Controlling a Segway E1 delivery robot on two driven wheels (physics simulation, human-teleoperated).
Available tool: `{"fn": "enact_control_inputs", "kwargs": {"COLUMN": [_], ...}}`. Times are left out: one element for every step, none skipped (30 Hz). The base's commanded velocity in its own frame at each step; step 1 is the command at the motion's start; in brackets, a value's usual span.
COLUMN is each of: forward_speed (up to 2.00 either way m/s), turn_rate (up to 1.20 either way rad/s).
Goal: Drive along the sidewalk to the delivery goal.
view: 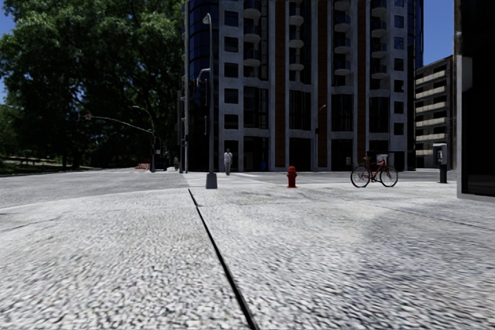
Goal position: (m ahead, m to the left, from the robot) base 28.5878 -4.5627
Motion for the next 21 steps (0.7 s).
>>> {"fn": "enact_control_inputs", "kwargs": {"forward_speed": [2.00,2.00,2.00,2.00,2.00,2.00,2.00,2.00,2.00,2.00,2.00,2.00,2.00,2.00,2.00,2.00,2.00,2.00,2.00,2.00,2.00], "turn_rate": [0.00,0.00,0.00,0.00,0.00,0.00,0.00,0.00,0.00,0.00,0.00,0.00,0.00,0.00,0.00,0.00,0.00,0.00,0.00,0.00,0.00]}}
